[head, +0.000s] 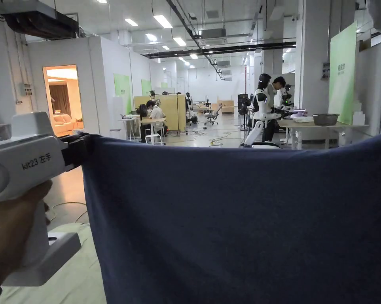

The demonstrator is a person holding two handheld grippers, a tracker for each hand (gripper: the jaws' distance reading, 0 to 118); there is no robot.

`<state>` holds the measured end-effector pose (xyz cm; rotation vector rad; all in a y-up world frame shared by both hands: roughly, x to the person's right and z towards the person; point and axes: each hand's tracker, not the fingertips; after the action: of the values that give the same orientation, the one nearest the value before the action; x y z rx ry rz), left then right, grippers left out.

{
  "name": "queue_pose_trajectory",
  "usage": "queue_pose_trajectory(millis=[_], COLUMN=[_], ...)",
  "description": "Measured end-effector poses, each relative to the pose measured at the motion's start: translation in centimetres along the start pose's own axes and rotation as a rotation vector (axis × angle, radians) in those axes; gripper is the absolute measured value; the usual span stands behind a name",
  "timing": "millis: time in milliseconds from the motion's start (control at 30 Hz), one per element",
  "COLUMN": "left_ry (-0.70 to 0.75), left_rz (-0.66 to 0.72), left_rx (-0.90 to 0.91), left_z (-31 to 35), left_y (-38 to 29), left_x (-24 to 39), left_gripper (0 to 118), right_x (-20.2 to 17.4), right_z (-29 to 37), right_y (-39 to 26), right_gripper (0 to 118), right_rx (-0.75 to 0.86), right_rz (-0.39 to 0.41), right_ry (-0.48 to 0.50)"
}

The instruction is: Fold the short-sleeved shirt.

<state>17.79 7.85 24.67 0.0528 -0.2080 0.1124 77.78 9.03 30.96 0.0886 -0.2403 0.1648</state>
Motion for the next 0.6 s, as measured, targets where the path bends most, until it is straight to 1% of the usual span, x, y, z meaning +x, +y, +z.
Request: queue_pose_trajectory(millis=[100, 233, 367, 400, 500, 600], left_ry=[0.021, 0.028, 0.044, 0.026, 0.041, 0.054], left_rz=[-0.019, -0.016, -0.056, -0.051, -0.06, -0.053], left_rx=[-0.014, -0.016, -0.036, -0.046, -0.05, -0.054], left_z=[-2.3, -4.9, -8.5, -9.5, -12.2, -14.6], left_y=[-0.4, -0.9, -1.5, -1.7, -1.9, -1.9], left_x=[0.5, 1.1, 1.6, 1.4, 1.6, 1.5], left_gripper=[5, 5, 4, 4, 4, 4], right_x=[0.0, -1.0, -1.8, -1.9, -2.6, -3.2], right_z=[-1.8, -4.0, -6.9, -7.8, -9.9, -11.9], right_y=[-0.4, -0.4, -0.3, -0.2, 0.2, 0.6], right_gripper=[1, 1, 1, 1, 1, 1], right_rx=[0.01, 0.012, 0.015, 0.012, 0.011, 0.023], right_rz=[-0.028, -0.011, 0.021, 0.026, 0.028, 0.063], right_ry=[-0.012, -0.027, -0.052, -0.056, -0.06, -0.077])
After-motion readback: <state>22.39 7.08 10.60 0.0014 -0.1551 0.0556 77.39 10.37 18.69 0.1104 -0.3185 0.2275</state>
